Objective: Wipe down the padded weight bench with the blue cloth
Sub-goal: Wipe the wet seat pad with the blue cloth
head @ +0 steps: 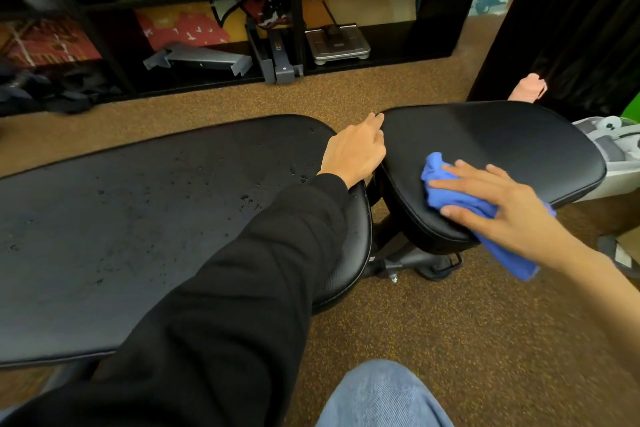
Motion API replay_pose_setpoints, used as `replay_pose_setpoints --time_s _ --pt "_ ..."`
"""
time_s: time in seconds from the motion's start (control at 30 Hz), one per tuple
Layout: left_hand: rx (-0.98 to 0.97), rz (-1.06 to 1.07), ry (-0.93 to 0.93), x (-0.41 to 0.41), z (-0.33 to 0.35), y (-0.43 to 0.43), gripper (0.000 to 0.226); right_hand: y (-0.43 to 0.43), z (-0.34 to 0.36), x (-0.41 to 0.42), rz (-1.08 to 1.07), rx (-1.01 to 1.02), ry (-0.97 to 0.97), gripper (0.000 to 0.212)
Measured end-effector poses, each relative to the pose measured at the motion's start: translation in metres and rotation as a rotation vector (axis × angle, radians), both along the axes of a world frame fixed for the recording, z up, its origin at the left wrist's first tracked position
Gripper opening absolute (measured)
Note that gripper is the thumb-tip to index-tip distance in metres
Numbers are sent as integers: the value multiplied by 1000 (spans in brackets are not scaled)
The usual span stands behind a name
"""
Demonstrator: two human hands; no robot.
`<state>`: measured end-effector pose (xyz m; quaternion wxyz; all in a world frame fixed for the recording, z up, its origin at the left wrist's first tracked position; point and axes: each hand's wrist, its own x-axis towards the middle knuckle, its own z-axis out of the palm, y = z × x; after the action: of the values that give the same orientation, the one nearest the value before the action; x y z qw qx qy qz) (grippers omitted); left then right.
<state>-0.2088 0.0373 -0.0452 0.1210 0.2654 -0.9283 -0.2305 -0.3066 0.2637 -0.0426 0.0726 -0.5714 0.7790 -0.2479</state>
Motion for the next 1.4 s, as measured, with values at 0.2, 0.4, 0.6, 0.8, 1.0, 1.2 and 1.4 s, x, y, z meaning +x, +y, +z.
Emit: replay_pose_setpoints --time_s 0.2,0.4,0.6,0.8,1.0,1.2,1.4 --pt "-16 4 -9 -1 0 1 47 5 12 -45 -232 -1 -16 37" --pt "-10 11 -16 -1 0 1 47 -34 8 -17 -538 30 91 37" --pt "-2 -6 -17 1 1 2 47 -13 -3 13 -272 3 67 36" --pt "-13 -13 -27 2 0 2 48 8 3 -29 -322 60 66 31" --pt "-30 -13 -28 0 0 4 48 -27 8 -68 -458 80 71 30" --pt "-52 -7 -31 -1 0 4 47 -75 5 -61 -533 99 139 39" --pt "-36 -14 -36 1 1 4 47 -41 7 -35 -155 -58 -46 27"
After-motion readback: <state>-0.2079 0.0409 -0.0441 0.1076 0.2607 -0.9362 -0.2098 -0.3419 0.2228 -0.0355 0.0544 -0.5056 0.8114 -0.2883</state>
